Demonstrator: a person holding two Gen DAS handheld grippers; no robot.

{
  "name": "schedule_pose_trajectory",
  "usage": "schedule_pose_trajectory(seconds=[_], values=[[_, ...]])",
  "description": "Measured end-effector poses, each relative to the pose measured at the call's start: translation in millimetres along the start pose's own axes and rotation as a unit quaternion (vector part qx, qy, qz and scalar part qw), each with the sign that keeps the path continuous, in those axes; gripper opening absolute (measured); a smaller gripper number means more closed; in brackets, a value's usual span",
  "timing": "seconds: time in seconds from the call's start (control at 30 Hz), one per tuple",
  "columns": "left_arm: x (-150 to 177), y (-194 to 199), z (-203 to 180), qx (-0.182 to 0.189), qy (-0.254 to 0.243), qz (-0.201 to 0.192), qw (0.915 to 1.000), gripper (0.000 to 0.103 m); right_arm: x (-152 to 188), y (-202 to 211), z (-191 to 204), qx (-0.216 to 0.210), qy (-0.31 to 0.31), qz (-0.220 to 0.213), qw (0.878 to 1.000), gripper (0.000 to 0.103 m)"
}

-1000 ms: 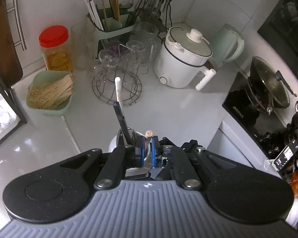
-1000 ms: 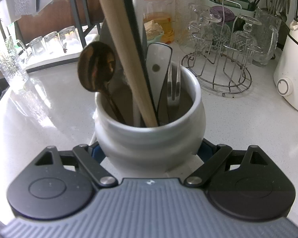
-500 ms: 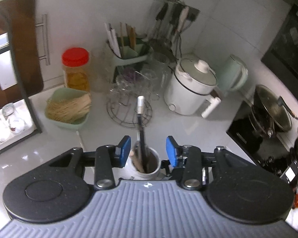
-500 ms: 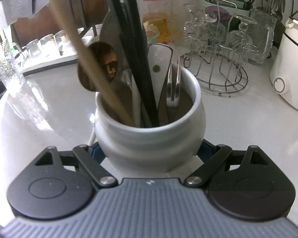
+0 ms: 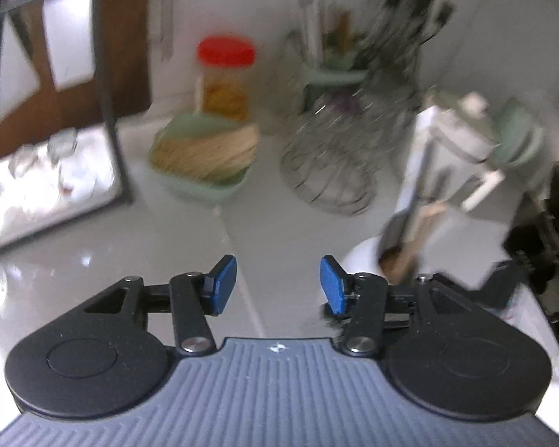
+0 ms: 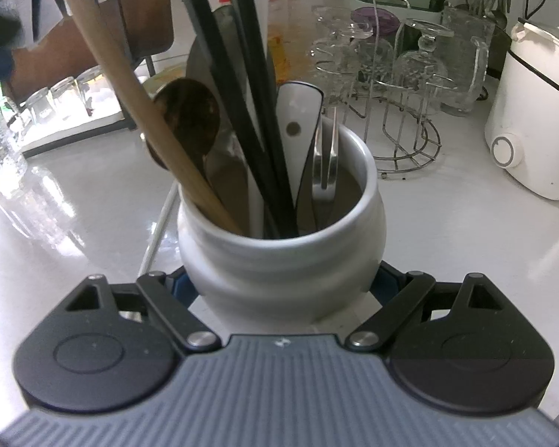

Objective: Organize utensils
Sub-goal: 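Move the left tool down and close it on the white chopstick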

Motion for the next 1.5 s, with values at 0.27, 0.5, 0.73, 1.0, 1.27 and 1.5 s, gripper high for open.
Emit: schedule_pose_trajectory(seconds=[0.27, 0.5, 0.73, 1.0, 1.27, 1.5], values=[[19.3, -67.8, 25.7, -0.012, 0.038, 0.041, 0.9984, 0.056, 2.3, 1.6, 0.8, -0.002, 0.009, -0.001, 1.000, 0.092], [11.4, -109.2, 36.4, -0.023, 0.058, 0.053, 0.9967, 0.055, 1.8, 0.9, -0.8, -0.007, 0.013, 0.003, 1.000, 0.092], [-9.5, -145.2, 45.2, -0.052, 0.067, 0.049, 0.9952, 0.049, -2.1, -1.3, -0.9, -0.010, 0.019, 0.014, 1.000, 0.092], [-11.7, -177.1, 42.5, -0.066, 0.038, 0.062, 0.9952, 0.016, -4.2, -2.7, 0.2, -0.006, 0.016, 0.025, 1.000, 0.092], [-8.0, -176.9, 36.0, -0.071, 0.025, 0.069, 0.9948, 0.008, -7.4, -7.0, -0.8, -0.002, 0.013, 0.029, 0.999, 0.092], [6.6, -158.8, 34.8, -0.067, 0.019, 0.085, 0.9939, 0.006, -9.5, -8.5, -0.5, 0.000, 0.012, 0.035, 0.999, 0.092]])
Point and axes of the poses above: each gripper's, at about its wrist camera, not at the fingertips, and y roughly against the way its jaws point, z to its left, x to its underside, the point moved 1 cm from there along -y, roughly the way its jaws point, and after that the axes turned 1 degree about -z, right-handed, at the moved point
